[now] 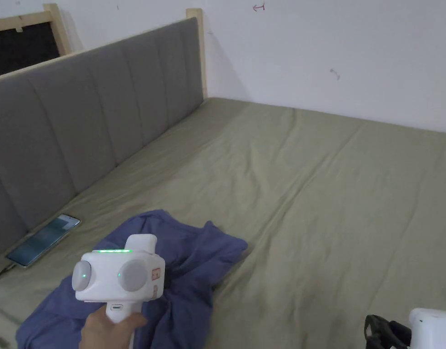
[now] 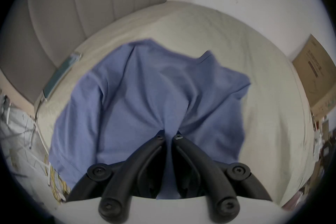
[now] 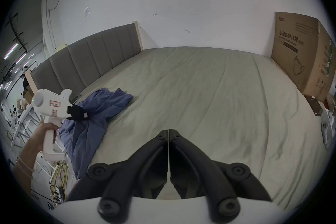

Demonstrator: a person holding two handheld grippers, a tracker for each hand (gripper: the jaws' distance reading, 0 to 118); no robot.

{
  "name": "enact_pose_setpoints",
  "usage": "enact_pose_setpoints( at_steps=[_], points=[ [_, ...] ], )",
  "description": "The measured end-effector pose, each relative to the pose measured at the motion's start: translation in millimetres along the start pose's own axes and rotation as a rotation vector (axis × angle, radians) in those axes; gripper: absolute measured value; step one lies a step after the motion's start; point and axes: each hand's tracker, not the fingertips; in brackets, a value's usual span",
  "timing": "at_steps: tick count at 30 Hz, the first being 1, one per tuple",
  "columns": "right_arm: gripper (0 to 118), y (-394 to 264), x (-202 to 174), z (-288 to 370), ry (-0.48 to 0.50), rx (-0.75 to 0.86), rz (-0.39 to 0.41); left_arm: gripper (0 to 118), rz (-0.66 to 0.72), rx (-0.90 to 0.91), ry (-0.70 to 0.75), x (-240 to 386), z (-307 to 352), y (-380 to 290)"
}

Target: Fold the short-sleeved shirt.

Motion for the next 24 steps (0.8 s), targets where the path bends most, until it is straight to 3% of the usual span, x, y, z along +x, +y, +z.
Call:
enact_pose_setpoints(
  at_steps=[5,10,14,20,24],
  points=[
    [1,2,28,18,-0.034,0.033,-0.058,1,0.036,0.083,-0.209,32,40,28],
    [1,8,74,51,-0.131,0.104,-0.114,1,-0.166,0.184,-0.391,143,87,58],
    [1,13,121,90,-0.227,0.174,-0.198,1,-0.262,0.258,-0.680,246,133,66],
    [1,12,184,162,-0.438,0.287,-0.267,1,-0.431,0.228,-0.992,383,161,8],
    [1,-3,215,196,-0.543,0.313,-0.341,1,-0.553,-0.012,-0.936,463,117,-69]
  ],
)
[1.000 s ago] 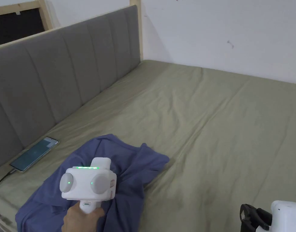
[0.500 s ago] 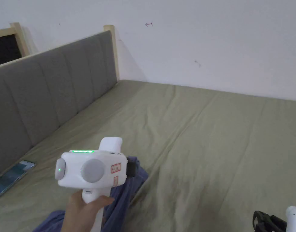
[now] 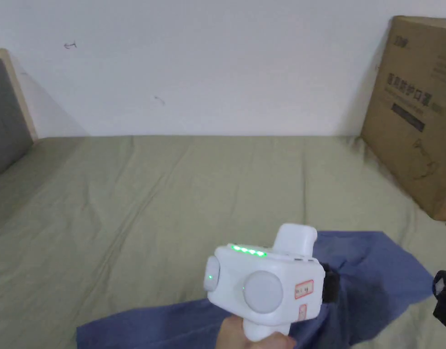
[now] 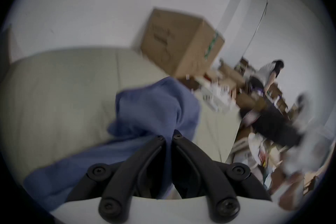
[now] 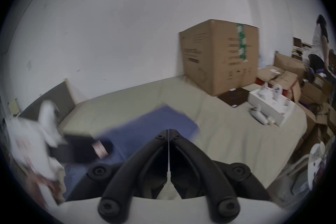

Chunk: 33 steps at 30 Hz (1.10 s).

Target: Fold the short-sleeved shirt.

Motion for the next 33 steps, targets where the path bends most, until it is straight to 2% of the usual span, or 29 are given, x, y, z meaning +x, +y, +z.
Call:
enact_pose_setpoints(
  at_steps=[3,5,8,9,11,12,13,14,15,17,18,19,20,21,23,28,31,32,33],
  points=[
    [1,-7,27,-1,-0.067,-0.047,-0.028,1,-0.082,-0.225,-0.003,20,-72,-55],
    [1,-15,39,-2,-0.095,-0.071,-0.031,2,-0.091,-0.328,-0.003,29,-96,-84],
    [1,-22,48,-7,-0.112,-0.110,-0.041,8,-0.078,-0.329,0.002,31,-101,-103],
    [1,-24,49,-9,-0.112,-0.122,-0.043,14,-0.065,-0.319,0.006,27,-94,-99],
    [1,-25,46,-13,-0.115,-0.135,-0.043,36,-0.007,-0.301,0.006,22,-84,-93],
    [1,-26,44,-14,-0.110,-0.140,-0.041,50,0.004,-0.300,0.020,20,-79,-88],
    [1,-26,40,-16,-0.101,-0.146,-0.039,71,-0.001,-0.285,0.035,15,-70,-81],
    [1,-26,36,-17,-0.089,-0.149,-0.034,83,-0.010,-0.258,0.056,13,-60,-77],
    [1,-26,33,-17,-0.077,-0.151,-0.028,87,-0.013,-0.229,0.079,10,-46,-73],
    [1,-26,24,-19,-0.056,-0.154,-0.018,77,0.007,-0.202,0.125,0,-26,-69],
    [1,-26,19,-20,-0.039,-0.159,-0.015,62,0.036,-0.190,0.143,-6,-16,-70],
    [1,-28,17,-21,-0.025,-0.163,-0.012,22,0.061,-0.172,0.157,-12,-9,-75],
    [1,-29,12,-22,-0.012,-0.169,-0.009,0,0.080,-0.163,0.195,-17,-4,-81],
    [1,-30,7,-23,0.002,-0.177,-0.003,0,0.102,-0.175,0.255,-24,2,-87],
    [1,-34,-2,-24,0.024,-0.186,0.014,0,0.101,-0.223,0.244,-36,11,-96],
    [1,-43,-19,-32,0.064,-0.226,0.065,0,0.232,-0.115,0.308,-74,66,-109],
    [1,-49,-25,-38,0.078,-0.250,0.079,0,0.274,-0.070,0.447,-114,109,-105],
    [1,-51,-26,-41,0.080,-0.259,0.083,4,0.294,-0.050,0.508,-134,123,-104],
    [1,-52,-28,-43,0.082,-0.266,0.084,22,0.323,-0.037,0.572,-155,136,-104]
  ],
)
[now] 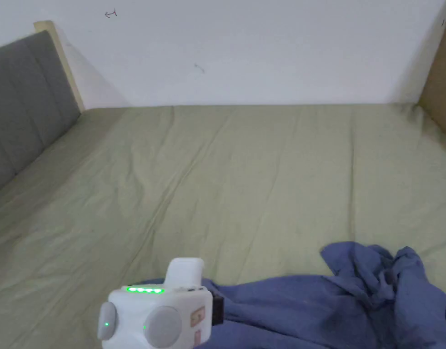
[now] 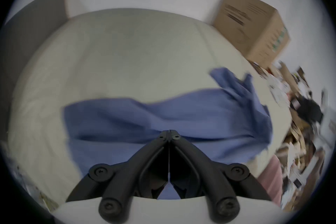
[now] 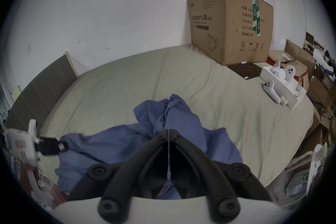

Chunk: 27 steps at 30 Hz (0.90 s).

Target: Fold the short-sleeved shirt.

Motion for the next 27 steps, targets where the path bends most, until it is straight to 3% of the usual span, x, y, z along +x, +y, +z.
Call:
enact_pose_setpoints(
  at_steps=[1,2,3,5,7,12,14,15,17,19,22,23,24,27],
  points=[
    [1,-1,-1,-2,0.001,-0.007,0.001,57,0.036,-0.007,0.045,-21,-2,7],
    [1,-2,-2,-5,0.003,-0.014,0.004,83,0.060,-0.026,0.103,-44,-7,13],
    [1,-2,-4,-8,0.005,-0.021,0.006,96,0.088,-0.053,0.159,-65,-13,17],
    [1,-3,-6,-12,0.006,-0.032,0.016,97,0.114,-0.076,0.210,-97,-26,19],
    [1,-3,-6,-16,0.006,-0.042,0.026,92,0.151,-0.116,0.244,-118,-42,25],
    [1,-1,-6,-22,-0.010,-0.061,0.052,87,0.249,-0.181,0.167,-129,-87,25],
    [1,-1,-1,-26,-0.017,-0.067,0.053,82,0.152,-0.176,0.238,-118,-87,25],
    [1,0,1,-27,-0.024,-0.072,0.054,70,0.098,-0.164,0.259,-112,-80,26],
    [1,0,5,-28,-0.030,-0.072,0.053,0,0.099,-0.127,0.283,-107,-64,27],
    [1,2,12,-32,-0.031,-0.075,0.047,1,0.171,-0.081,0.219,-109,-56,29],
    [3,15,24,-41,-0.002,-0.070,0.032,1,0.131,-0.080,0.199,-90,-36,33],
    [9,25,29,-46,0.029,-0.065,0.035,1,0.124,-0.085,0.197,-88,-34,34],
    [24,36,33,-55,0.067,-0.074,0.038,1,0.113,-0.082,0.193,-83,-28,34],
    [83,71,33,-95,0.114,-0.111,0.096,1,0.118,-0.062,0.187,-86,-22,38]
  ],
)
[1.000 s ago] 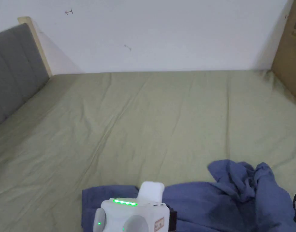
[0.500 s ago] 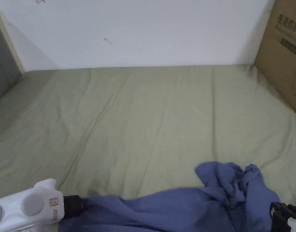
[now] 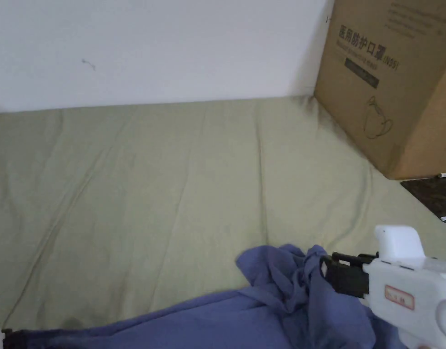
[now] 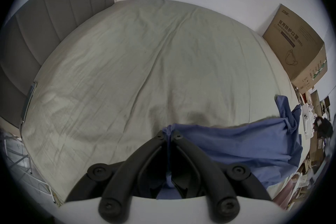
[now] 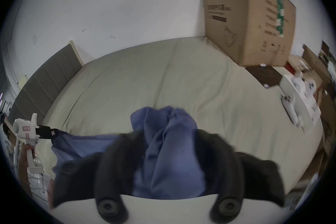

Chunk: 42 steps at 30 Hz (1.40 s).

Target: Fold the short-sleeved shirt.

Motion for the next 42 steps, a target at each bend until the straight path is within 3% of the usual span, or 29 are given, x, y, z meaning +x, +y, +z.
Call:
enact_pose_setpoints(
  at_steps=[1,5,8,9,11,17,24,33,42],
  points=[
    [88,9,4,-13,0.012,-0.016,0.027,1,0.003,0.002,-0.001,-5,-2,2],
    [88,44,19,-86,-0.047,-0.164,0.096,1,0.020,-0.002,-0.004,-14,-5,3],
    [85,40,27,-130,-0.018,-0.314,0.131,1,0.023,-0.013,-0.002,-19,-11,1],
    [78,35,28,-139,-0.037,-0.358,0.127,1,0.025,-0.020,0.001,-22,-15,1],
    [3,25,24,-141,-0.035,-0.352,0.136,1,0.018,-0.027,0.005,-25,-17,1],
    [4,48,30,-105,0.003,-0.258,0.043,1,0.010,-0.014,0.004,-22,-2,8],
    [4,130,42,-13,0.042,-0.064,-0.070,1,-0.022,0.149,0.005,-21,64,49],
    [4,246,66,79,0.065,0.189,-0.161,1,-0.073,0.469,-0.025,36,215,145],
    [4,360,41,124,0.112,0.336,-0.228,1,-0.131,0.629,0.006,69,284,278]
  ],
)
